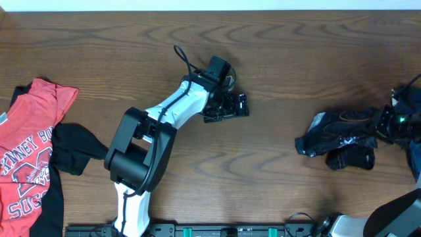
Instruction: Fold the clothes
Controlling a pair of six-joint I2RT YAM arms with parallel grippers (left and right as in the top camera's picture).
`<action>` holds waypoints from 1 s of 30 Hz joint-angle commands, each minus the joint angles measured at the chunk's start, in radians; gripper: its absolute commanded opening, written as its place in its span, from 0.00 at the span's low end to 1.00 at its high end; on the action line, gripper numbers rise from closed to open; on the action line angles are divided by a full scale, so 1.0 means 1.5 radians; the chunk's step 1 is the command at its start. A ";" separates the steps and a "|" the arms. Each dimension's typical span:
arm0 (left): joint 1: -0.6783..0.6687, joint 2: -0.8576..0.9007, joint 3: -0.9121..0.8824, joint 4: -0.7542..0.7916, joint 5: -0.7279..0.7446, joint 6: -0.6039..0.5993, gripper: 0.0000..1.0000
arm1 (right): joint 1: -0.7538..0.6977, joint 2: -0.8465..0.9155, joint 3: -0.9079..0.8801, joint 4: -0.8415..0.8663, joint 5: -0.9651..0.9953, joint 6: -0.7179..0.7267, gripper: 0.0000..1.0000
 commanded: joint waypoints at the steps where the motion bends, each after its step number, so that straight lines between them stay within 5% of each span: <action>1: -0.004 0.022 -0.004 0.001 -0.002 0.004 0.98 | 0.022 -0.008 0.008 0.016 -0.026 -0.025 0.01; 16: -0.004 0.022 -0.004 0.014 -0.003 -0.021 0.98 | 0.042 0.001 0.055 0.119 0.011 -0.019 0.01; 30: -0.005 0.022 -0.004 0.016 -0.003 -0.044 0.98 | -0.182 -0.001 0.065 0.161 -0.192 -0.080 0.01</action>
